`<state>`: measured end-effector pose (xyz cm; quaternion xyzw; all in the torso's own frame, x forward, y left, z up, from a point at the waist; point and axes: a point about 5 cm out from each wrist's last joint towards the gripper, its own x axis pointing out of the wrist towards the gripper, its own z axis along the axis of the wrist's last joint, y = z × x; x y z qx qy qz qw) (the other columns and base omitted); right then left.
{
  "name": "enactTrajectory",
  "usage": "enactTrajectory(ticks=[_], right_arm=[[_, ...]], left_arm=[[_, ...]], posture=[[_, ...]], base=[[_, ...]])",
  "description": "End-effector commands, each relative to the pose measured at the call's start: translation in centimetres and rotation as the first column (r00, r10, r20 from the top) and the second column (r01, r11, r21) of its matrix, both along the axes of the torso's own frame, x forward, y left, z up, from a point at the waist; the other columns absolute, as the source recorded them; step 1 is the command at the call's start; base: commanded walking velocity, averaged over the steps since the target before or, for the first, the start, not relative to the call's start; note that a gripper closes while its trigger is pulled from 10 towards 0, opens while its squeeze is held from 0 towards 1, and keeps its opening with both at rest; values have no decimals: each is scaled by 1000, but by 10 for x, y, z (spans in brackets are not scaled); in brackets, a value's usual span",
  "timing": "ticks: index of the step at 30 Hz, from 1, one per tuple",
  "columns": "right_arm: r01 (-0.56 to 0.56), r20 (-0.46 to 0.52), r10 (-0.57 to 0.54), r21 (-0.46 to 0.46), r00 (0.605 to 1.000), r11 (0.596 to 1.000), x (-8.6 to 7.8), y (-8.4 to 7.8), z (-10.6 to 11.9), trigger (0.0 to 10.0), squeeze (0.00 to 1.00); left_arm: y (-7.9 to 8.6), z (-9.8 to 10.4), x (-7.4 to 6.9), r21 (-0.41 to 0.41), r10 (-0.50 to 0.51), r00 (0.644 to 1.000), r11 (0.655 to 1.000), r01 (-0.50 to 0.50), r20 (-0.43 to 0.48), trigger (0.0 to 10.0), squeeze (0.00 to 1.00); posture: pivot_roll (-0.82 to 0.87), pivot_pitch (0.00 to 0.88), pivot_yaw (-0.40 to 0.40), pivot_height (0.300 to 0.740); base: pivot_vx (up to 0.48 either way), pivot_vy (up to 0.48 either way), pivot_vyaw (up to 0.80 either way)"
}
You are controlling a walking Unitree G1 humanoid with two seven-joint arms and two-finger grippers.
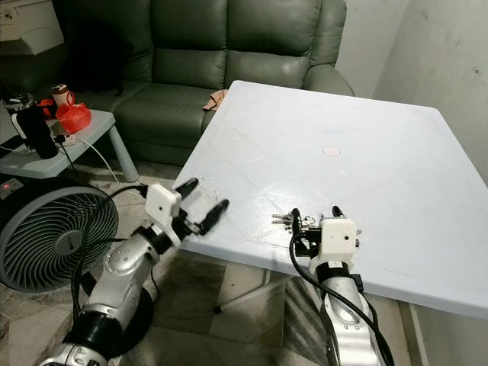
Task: Hang keys on a hook
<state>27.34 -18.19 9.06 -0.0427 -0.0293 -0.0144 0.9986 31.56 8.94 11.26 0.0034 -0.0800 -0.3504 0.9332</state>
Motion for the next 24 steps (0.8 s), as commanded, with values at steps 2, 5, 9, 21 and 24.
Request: enactTrajectory(ticks=[2,5,9,21,24], right_arm=[[20,-10,-21,-12,1000,1000,-1,-7,-1,10000,0],[-114,35,114,-7,993,993,-7,-1,2,10000,0],[-69,2,69,31,998,997,-5,-4,0,10000,0],[-108,14,108,40,994,993,-6,0,1,10000,0],[-109,17,109,40,994,993,-5,-1,2,10000,0]], left_arm=[[-1,5,0,3,-9,1000,1000,9,24,10000,0],[3,7,2,-4,5,1000,1000,-5,26,10000,0],[7,8,4,-18,22,1000,1000,-22,21,10000,0],[8,10,6,-12,34,999,999,-34,29,10000,0],[8,11,6,-1,37,999,999,-37,38,10000,0]], posture=[[-61,19,-14,740],[-62,20,-14,740],[-65,27,-12,740],[-61,34,-10,740],[-61,34,-10,740]], base=[[0,0,0],[0,0,0],[0,0,-133],[0,0,-546],[0,0,-575]])
